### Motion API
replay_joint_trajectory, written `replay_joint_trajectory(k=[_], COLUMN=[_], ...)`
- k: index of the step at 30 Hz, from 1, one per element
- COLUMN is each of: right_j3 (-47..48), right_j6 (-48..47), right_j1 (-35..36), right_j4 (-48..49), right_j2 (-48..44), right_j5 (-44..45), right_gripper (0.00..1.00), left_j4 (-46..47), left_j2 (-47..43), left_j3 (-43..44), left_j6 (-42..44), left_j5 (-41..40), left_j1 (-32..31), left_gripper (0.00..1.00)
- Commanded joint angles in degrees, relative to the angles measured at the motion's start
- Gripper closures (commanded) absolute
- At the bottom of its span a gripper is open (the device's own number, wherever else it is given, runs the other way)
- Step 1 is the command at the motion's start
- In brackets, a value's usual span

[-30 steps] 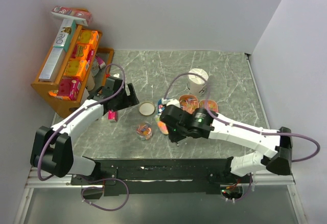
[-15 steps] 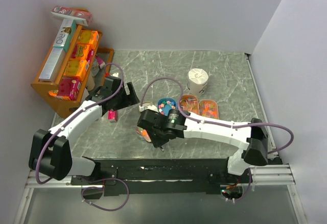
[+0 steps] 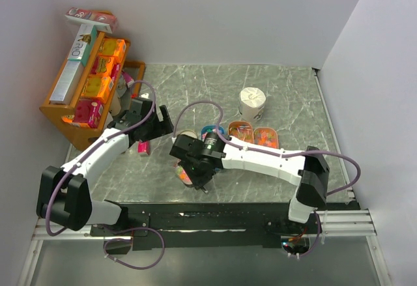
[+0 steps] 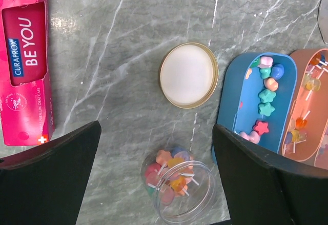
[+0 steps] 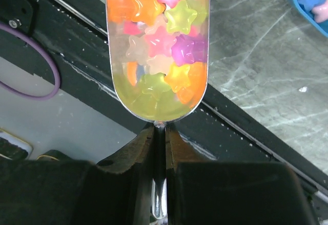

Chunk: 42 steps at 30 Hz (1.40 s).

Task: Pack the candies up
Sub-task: Place the fake candies in the packing bottle.

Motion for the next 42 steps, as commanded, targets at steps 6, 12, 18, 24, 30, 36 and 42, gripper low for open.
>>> replay_joint_trajectory(k=[6,12,18,24,30,36,42], right_j3=[5.5,6.0,7.1,8.3,10.4,11.9,13.4], right_j6=[0.2,-0.5,-1.8,-2.6,-2.9,-3.4,-3.3], right_j1=[-3.6,-5.4,-6.9,-7.7,-8.3,-8.4,-8.5], right_j4=[-4.0,-6.9,-10.6,-12.6,-13.6,-14.4,-15.6], right_j2=[2.2,3.3,5.1,6.2,7.2,8.4,9.5], right_j5=[-3.6,-6.5,-8.4,-9.3,-9.3,-9.7,-9.7], right_gripper=[1.00,1.00,1.00,1.00,1.00,1.00,1.00], left_j4=[2.5,3.3,3.2,3.4,3.9,4.2,4.6], left_j2=[1.4,2.0,1.9,1.6,1.7,1.9,1.9], left_j3=[1.1,1.0,0.8,0.6,0.3,0.0,-0.2], left_j6=[-1.1,-1.6,-1.7,-1.8,-2.2,-2.4,-2.5], left_j5=[5.3,6.9,6.9,6.8,7.4,7.9,8.3], left_j1=[2.1,3.2,3.7,3.8,4.0,4.0,4.2], left_gripper=[0.03,0.04,0.03,0.04,0.04,0.04,0.04])
